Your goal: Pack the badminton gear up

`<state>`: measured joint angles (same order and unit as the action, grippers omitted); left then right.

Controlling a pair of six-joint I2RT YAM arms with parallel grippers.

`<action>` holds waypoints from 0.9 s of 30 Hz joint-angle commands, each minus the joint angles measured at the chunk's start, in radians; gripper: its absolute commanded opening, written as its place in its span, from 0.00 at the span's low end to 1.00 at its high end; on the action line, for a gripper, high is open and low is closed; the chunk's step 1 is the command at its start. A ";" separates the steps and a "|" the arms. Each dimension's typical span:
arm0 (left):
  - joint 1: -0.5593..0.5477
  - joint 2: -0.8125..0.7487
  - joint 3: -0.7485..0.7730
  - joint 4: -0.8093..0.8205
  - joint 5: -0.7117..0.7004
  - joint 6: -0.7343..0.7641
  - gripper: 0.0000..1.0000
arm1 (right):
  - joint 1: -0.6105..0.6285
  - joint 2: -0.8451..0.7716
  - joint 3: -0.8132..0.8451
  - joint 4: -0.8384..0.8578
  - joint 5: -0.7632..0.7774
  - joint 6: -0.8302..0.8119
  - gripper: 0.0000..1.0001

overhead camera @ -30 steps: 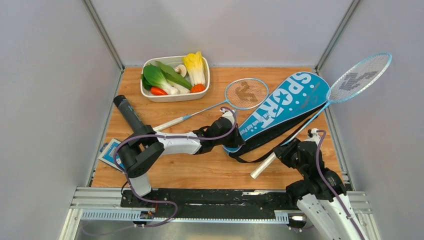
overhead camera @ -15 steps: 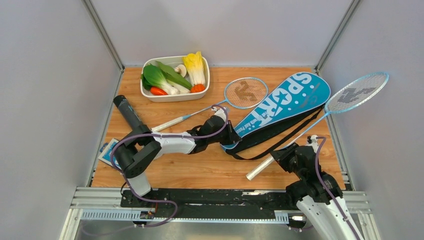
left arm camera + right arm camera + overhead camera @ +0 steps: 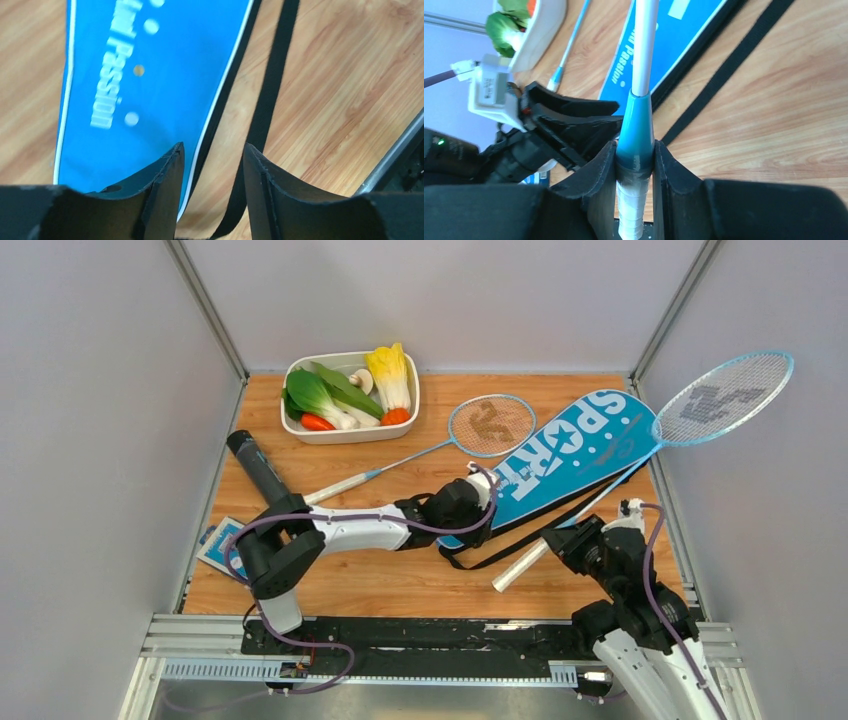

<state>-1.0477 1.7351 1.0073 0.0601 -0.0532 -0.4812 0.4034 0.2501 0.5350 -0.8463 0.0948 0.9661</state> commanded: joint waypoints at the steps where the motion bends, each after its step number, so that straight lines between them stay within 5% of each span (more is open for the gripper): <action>1: -0.022 0.091 0.133 -0.090 0.019 0.271 0.55 | 0.001 -0.010 0.104 0.092 -0.006 -0.066 0.00; 15: -0.069 0.286 0.277 -0.125 -0.136 0.429 0.55 | 0.000 -0.055 0.140 0.093 -0.007 -0.100 0.00; 20: -0.069 0.267 0.279 -0.109 -0.117 0.387 0.04 | 0.001 -0.038 0.153 0.096 -0.005 -0.122 0.00; 27: -0.063 0.148 0.379 -0.154 -0.149 0.253 0.00 | 0.000 -0.038 0.121 0.122 -0.038 -0.134 0.00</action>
<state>-1.1168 2.0018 1.2987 -0.0757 -0.1680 -0.1356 0.4034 0.2115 0.6537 -0.8165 0.0875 0.8692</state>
